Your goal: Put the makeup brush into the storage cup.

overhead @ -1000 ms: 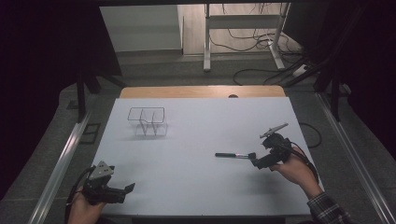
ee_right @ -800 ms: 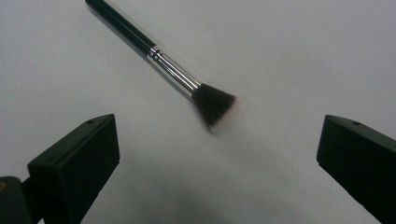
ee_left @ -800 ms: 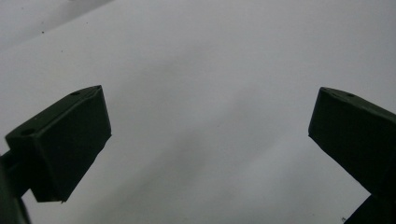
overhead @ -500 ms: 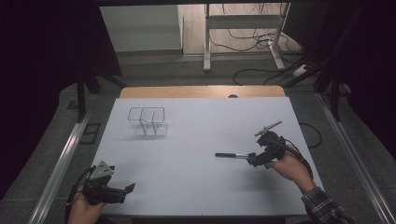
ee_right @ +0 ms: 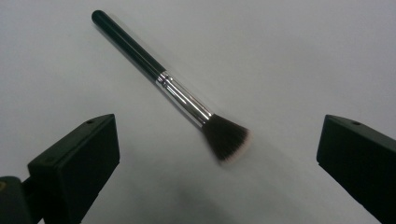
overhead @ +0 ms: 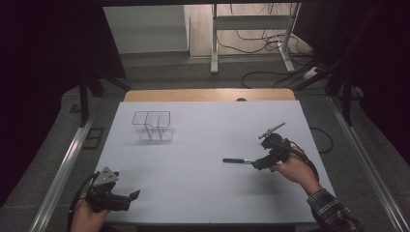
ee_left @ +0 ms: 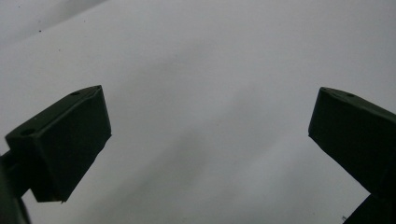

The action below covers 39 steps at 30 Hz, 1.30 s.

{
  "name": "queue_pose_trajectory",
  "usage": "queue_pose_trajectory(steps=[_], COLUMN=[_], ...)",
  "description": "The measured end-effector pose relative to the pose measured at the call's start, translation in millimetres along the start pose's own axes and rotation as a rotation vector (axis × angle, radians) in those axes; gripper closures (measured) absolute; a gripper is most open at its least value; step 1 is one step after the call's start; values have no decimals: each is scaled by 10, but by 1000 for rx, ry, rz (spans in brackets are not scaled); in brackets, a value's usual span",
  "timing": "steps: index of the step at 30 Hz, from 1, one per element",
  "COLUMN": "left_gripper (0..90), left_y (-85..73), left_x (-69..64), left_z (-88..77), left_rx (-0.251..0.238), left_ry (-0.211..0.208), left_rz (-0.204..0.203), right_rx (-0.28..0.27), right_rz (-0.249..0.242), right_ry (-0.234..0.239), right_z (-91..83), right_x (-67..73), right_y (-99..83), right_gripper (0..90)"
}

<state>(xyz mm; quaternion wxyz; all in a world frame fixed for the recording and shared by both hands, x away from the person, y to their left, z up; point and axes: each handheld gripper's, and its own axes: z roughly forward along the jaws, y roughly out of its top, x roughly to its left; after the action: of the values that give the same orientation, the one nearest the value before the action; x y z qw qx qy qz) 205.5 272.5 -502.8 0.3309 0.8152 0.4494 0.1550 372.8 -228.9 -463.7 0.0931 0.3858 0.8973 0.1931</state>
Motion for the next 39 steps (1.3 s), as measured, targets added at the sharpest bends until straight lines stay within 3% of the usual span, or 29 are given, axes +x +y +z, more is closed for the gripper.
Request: queue_pose_trajectory(steps=[39], left_gripper=[0], left_y=[-1], left_x=[-12], left_z=[14], left_rx=[10], left_ry=[-5], left_rz=[5], right_rx=[16], right_rz=[-69], right_ry=[31], right_z=[230], right_x=[231], right_y=[362], right_gripper=[0])
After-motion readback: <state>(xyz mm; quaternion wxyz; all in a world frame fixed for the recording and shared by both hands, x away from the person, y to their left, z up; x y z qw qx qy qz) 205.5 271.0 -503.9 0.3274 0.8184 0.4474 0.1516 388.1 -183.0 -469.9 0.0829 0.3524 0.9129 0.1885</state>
